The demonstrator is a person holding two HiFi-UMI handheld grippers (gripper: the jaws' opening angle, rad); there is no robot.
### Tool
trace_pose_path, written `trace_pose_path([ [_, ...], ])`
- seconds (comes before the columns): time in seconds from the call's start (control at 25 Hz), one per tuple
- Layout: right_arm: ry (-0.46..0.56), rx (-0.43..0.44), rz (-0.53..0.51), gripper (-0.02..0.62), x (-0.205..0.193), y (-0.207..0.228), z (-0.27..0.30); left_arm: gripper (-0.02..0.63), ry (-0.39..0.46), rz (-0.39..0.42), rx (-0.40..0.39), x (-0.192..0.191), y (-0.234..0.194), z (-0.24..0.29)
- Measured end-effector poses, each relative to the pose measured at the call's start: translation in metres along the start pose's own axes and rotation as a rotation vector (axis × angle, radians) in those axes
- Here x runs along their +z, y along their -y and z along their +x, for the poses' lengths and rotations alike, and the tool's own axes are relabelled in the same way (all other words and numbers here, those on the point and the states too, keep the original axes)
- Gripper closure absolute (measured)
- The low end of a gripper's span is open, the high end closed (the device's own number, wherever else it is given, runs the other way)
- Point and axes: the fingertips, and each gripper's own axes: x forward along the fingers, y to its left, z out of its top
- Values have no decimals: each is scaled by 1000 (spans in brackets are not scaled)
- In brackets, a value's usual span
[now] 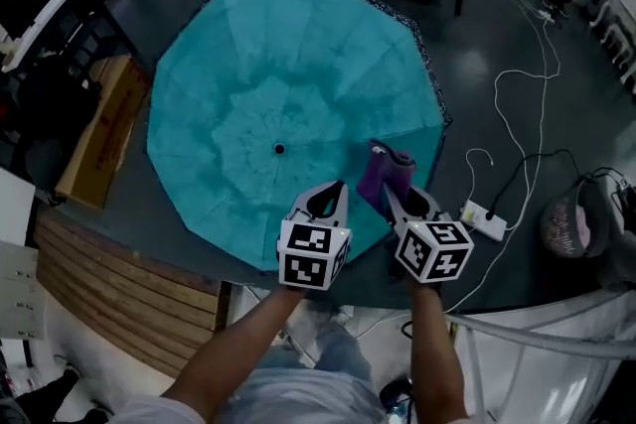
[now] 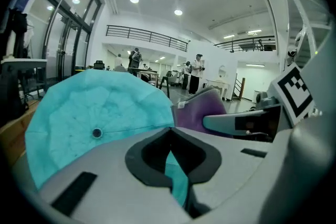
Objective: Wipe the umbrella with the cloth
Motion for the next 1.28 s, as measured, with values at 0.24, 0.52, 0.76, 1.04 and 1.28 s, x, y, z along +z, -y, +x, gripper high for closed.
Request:
trace_pose_path([
  [0.24, 39, 42, -73, 517, 11, -98, -5, 601, 60, -19, 56, 12, -45, -74],
  [0.52, 59, 71, -152, 517, 7, -193, -13, 601, 106, -43, 89, 13, -80, -148],
  [0.76, 83, 49, -188, 517, 3, -234, -25, 601, 114, -28, 65, 4, -89, -185],
  [1.04, 97, 14, -225, 517, -5, -266, -36, 601, 132, -12, 25, 1, -92, -212],
  [1.28, 101, -4, -240, 517, -9, -278, -41, 601, 144, -10, 2, -1, -91, -223],
])
